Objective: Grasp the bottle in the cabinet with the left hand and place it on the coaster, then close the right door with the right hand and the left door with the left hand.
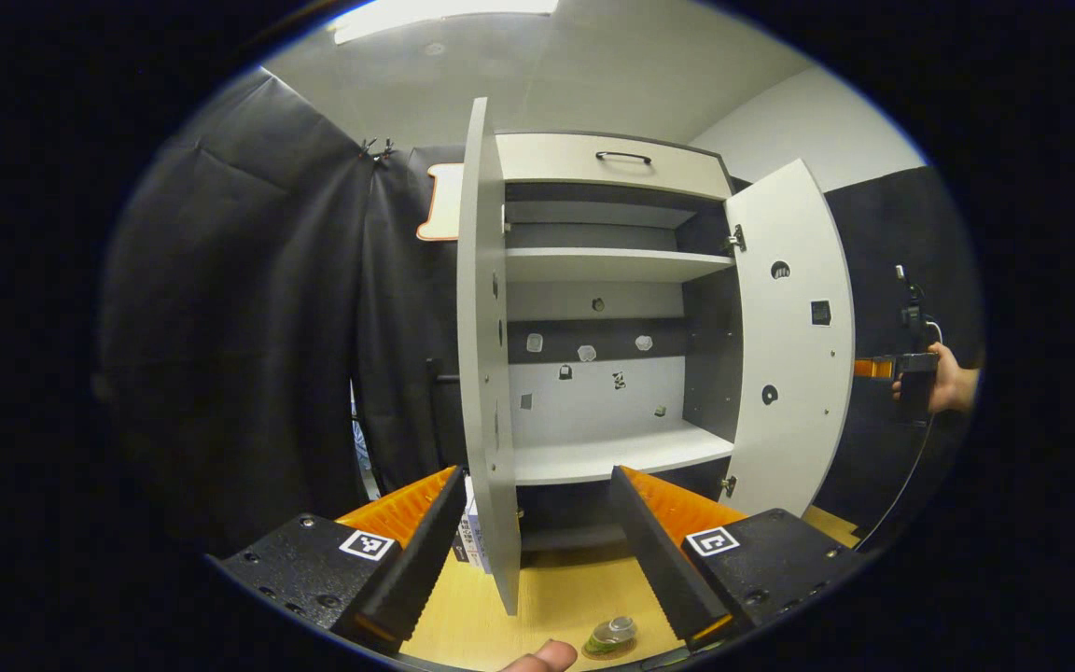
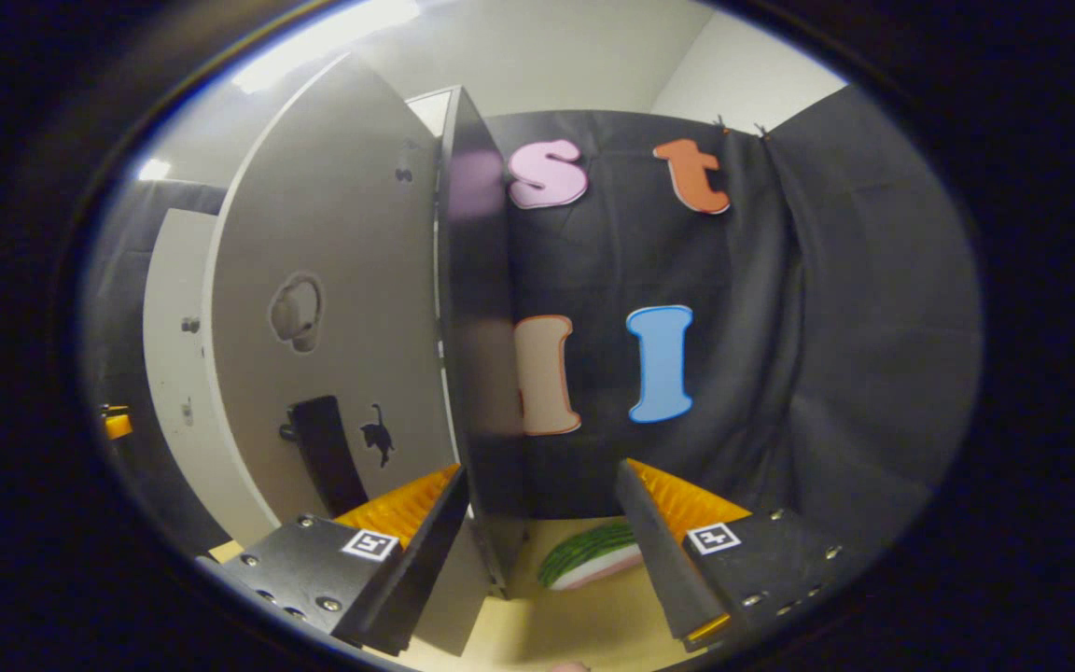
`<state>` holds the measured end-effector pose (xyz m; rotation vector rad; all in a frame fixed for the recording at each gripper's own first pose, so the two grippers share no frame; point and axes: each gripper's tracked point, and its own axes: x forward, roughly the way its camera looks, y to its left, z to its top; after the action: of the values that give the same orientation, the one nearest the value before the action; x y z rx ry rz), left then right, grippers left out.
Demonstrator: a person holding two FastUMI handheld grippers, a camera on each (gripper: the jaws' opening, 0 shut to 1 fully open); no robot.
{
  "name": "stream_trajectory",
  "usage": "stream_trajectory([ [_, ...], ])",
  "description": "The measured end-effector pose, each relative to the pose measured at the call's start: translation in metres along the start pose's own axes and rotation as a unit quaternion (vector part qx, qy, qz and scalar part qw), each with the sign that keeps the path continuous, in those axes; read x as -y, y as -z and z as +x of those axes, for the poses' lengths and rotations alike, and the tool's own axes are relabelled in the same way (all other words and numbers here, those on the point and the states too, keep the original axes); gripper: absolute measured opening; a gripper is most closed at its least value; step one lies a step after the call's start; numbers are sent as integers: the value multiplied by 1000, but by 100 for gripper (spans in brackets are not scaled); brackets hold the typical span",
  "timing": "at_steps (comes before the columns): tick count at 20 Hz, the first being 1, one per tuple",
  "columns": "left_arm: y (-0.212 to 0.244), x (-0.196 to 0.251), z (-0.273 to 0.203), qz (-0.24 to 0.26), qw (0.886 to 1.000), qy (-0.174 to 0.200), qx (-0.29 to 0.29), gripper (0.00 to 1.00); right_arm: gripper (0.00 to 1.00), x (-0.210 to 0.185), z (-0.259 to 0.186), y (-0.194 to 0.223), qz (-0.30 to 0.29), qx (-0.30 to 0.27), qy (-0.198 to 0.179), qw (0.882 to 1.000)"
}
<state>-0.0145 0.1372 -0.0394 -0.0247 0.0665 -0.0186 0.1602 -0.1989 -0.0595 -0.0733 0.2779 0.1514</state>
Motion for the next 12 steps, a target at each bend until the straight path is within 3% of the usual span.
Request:
stream_trajectory([
  [1, -1, -5, -1, -7, 1000, -3, 3, 98, 94, -18, 1, 8, -9, -21, -22, 1000],
  [3, 3, -19, -4, -20, 1000, -14, 1, 97, 100, -25, -1, 8, -35, -21, 5, 999],
  [4, 4, -25, -8, -25, 999, -21, -1, 97, 89, -33, 2, 6, -39, -16, 7, 999],
  [6, -1, -41, -11, -30, 999, -36, 7, 98, 85, -51, 5, 7, -30, -7, 7, 999],
  [9, -5, -61, -11, -28, 998, -57, 12, 96, 85, -71, 6, 8, -27, 2, 18, 999],
  [12, -11, -74, -12, -34, 997, -67, 11, 96, 89, -69, 4, -3, -44, 23, 53, 997],
])
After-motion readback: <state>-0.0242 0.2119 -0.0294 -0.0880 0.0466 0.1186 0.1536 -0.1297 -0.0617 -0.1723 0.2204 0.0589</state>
